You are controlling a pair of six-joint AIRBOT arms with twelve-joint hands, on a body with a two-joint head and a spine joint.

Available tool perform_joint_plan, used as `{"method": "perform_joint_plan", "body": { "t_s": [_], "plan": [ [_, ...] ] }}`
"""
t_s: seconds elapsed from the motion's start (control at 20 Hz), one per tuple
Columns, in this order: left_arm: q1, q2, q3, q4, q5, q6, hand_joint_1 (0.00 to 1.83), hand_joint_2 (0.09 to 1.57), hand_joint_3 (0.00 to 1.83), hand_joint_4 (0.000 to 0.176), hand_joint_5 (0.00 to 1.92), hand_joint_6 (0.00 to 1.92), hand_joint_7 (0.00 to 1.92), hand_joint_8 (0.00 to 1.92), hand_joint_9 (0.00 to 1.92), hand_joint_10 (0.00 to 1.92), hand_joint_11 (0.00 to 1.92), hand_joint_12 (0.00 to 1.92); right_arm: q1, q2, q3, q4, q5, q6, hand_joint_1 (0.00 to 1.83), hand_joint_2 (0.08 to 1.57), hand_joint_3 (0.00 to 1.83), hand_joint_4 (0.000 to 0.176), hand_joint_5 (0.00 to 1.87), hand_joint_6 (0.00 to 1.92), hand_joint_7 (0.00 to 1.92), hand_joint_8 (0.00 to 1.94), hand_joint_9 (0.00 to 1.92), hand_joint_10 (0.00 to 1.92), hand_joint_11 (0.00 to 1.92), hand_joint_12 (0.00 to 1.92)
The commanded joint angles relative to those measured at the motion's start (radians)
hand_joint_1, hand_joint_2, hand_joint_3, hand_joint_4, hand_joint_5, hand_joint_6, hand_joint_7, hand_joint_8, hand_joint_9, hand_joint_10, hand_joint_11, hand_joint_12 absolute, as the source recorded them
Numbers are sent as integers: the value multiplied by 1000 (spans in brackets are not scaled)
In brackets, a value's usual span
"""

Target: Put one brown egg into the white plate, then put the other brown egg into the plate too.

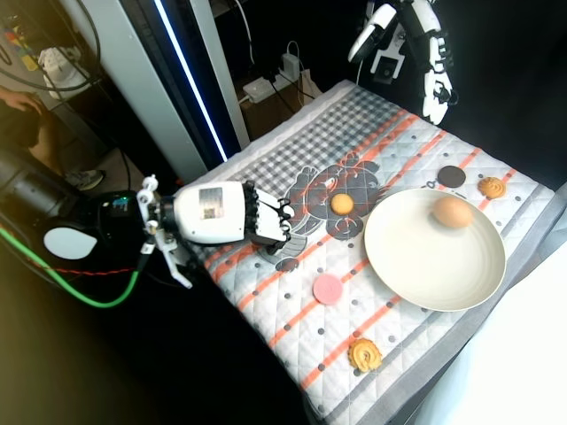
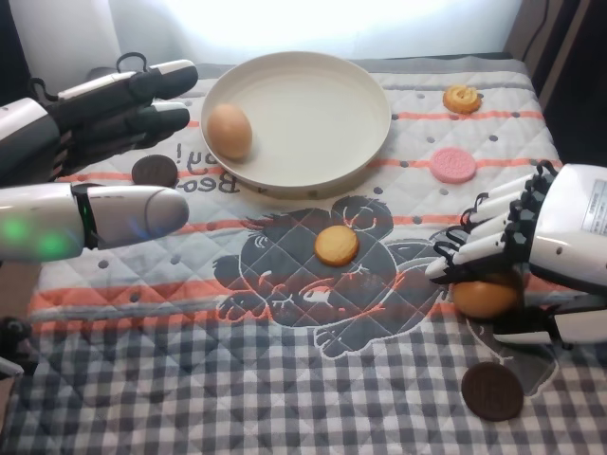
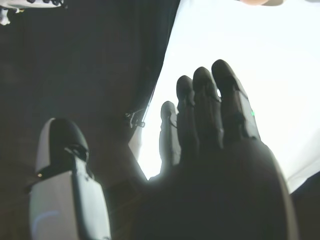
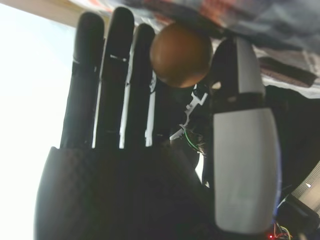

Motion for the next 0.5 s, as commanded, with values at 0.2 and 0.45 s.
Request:
{"method": "perform_joint_plan", "body": {
  "t_s": [0.2, 0.45],
  "plan": [
    [3, -5, 24, 3, -129, -88, 692, 889, 0, 176, 229, 3, 346, 2, 257, 1, 0, 486, 67, -17, 31, 27, 82, -7, 1238, 1130, 0, 0, 975, 807, 955, 1214, 997, 982, 926, 1347],
    [4, -19, 68, 38, -164, -243, 651, 889, 1, 150, 241, 1, 289, 4, 289, 8, 0, 736, 256, -94, 163, 34, 64, -7, 1266, 1115, 0, 0, 1090, 519, 956, 1291, 932, 1228, 864, 1438]
  ]
}}
